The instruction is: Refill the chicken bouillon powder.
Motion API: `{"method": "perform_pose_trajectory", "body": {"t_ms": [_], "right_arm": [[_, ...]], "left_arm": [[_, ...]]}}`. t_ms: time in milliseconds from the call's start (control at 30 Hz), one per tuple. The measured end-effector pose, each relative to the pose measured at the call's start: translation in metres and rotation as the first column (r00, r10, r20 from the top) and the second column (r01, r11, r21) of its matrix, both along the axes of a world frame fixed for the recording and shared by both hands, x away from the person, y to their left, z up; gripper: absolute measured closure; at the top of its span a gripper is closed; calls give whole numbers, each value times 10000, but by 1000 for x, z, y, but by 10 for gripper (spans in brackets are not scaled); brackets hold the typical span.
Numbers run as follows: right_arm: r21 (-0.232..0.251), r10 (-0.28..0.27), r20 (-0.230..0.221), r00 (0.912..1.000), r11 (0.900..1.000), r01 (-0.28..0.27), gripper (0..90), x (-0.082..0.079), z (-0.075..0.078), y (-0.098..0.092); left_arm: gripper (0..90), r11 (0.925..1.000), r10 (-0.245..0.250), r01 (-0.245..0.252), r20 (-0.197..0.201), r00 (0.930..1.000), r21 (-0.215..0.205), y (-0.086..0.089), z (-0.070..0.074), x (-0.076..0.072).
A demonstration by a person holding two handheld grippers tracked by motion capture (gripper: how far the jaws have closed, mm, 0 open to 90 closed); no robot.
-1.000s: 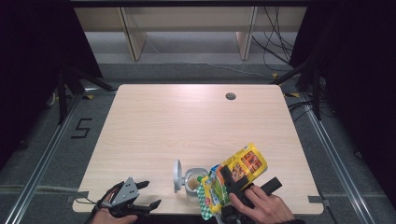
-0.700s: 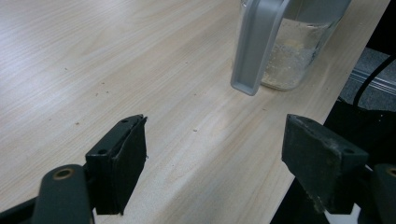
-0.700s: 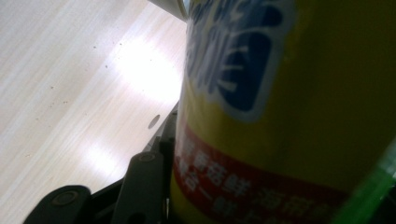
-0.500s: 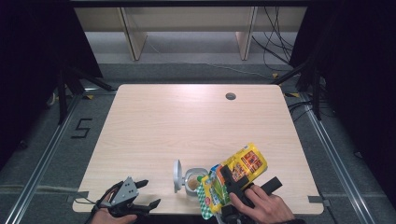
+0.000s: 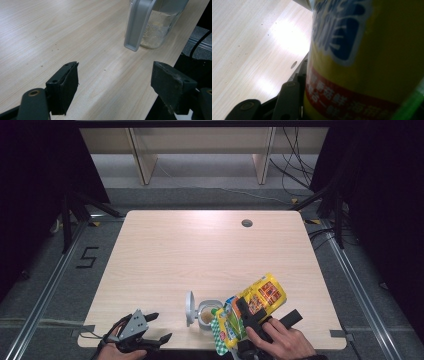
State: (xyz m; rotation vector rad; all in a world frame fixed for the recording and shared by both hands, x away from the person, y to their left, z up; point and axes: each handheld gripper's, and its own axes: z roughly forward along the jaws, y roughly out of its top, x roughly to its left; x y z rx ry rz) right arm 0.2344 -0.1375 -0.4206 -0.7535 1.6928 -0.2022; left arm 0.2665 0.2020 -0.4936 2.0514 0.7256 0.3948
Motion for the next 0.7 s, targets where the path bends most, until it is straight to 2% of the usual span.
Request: {"method": "perform_pose_trajectory", "body": {"t_ms": [67,167,233,267,367,433,700], "right_arm": [[3,2,-160,9999,10000,-2,625,0,1,0],[11,-20,-107,9999,10000,21,625,0,1,0],[66,19,-17,10000,10000,-19,625,0,1,0],[72,-10,12,10000,10000,10,625,0,1,-1],[56,-1,-109,9999,10000,2,625,0,2,-1],[81,-2,22,10000,10000,2,625,0,1,-1],[65,33,4,10000,10000,-33,625,-2,2,0]], "left_arm": [[216,10000,-29,29,33,10000,70,0,0,0],[216,10000,-3,3,-1,10000,-27,0,0,0],[216,9999,-80,81,-28,10000,88,1,1,1],[216,9999,93,-94,-196,9998,-67,0,0,-1],[216,9999,113,-115,-201,9997,-100,0,0,-1],[216,9999,103,-104,-196,9998,-59,0,0,-1],[216,9999,91,-92,-194,9998,-65,0,0,-1]]}}
